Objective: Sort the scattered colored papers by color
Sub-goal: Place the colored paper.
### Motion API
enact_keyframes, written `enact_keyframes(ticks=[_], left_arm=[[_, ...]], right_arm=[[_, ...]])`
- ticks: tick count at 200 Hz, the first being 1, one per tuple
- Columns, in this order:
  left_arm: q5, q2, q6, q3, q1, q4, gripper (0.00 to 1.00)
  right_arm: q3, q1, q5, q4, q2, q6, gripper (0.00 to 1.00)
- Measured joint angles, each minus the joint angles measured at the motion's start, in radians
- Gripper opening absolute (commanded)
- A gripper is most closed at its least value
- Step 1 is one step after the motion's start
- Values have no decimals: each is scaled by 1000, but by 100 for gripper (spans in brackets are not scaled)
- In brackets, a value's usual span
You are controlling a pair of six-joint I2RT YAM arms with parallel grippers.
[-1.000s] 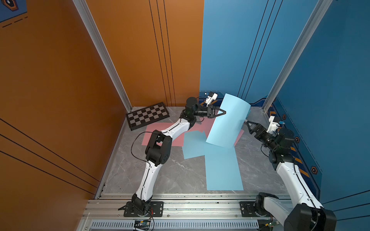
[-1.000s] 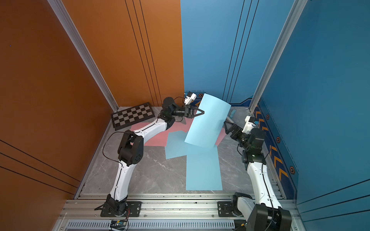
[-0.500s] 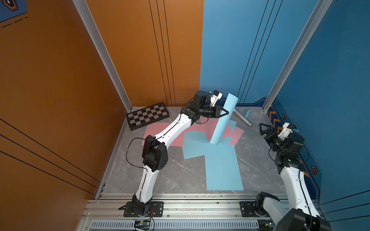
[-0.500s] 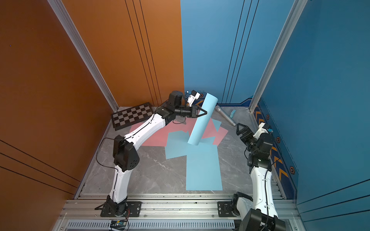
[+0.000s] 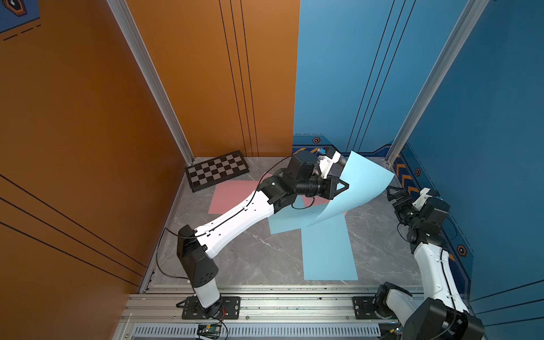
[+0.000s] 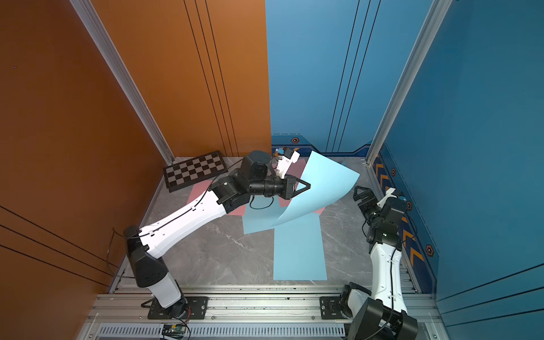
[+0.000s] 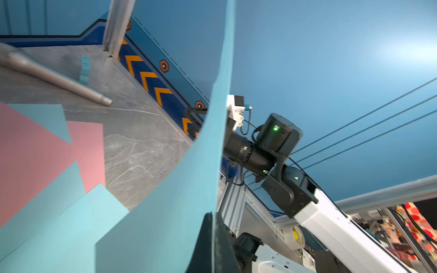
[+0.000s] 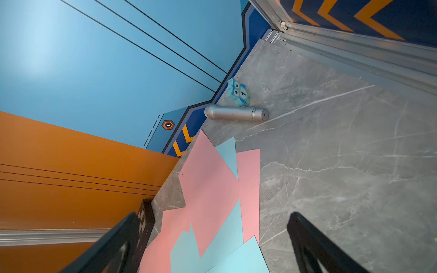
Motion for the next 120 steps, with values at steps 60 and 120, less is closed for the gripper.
enact_keyframes(ticks=[60,120], left_arm=[[-79,120,-360,-489,103,415,0],[-68,220,-450,-592,65,546,0]], right_arm=[[0,0,-5,0,0,18,100],[-8,0,-30,0,-8,17,100]])
